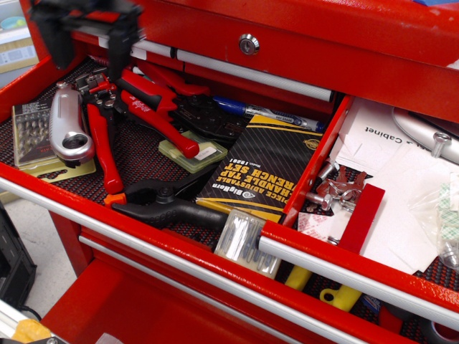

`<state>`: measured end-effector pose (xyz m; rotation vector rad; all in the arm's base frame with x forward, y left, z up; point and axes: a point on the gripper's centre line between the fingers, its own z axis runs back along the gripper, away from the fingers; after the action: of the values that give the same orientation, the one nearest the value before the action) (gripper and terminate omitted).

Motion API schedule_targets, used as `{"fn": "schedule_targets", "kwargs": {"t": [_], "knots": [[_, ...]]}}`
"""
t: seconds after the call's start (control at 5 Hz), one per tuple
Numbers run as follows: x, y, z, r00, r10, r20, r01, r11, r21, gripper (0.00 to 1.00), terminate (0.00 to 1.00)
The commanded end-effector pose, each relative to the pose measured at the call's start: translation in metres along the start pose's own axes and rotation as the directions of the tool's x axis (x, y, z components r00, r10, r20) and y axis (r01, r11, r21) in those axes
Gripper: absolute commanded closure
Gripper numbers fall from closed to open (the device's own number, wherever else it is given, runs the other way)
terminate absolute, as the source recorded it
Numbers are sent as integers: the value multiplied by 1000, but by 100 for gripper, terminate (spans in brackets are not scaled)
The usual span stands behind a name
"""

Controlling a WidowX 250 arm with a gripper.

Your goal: Pick up box cutter and put into drawer

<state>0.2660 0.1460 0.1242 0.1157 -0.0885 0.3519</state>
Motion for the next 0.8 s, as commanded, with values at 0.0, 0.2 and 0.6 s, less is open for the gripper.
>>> {"fn": "schedule_targets", "kwargs": {"t": [0.0, 0.2, 0.6], "knots": [[16, 32, -28, 993, -46, 107, 48, 999, -11, 0, 0], [12, 35, -48, 994, -46, 94, 51, 997, -56, 0, 0], [4, 47, -64, 993, -74, 91, 82, 992, -91, 0, 0]]}}
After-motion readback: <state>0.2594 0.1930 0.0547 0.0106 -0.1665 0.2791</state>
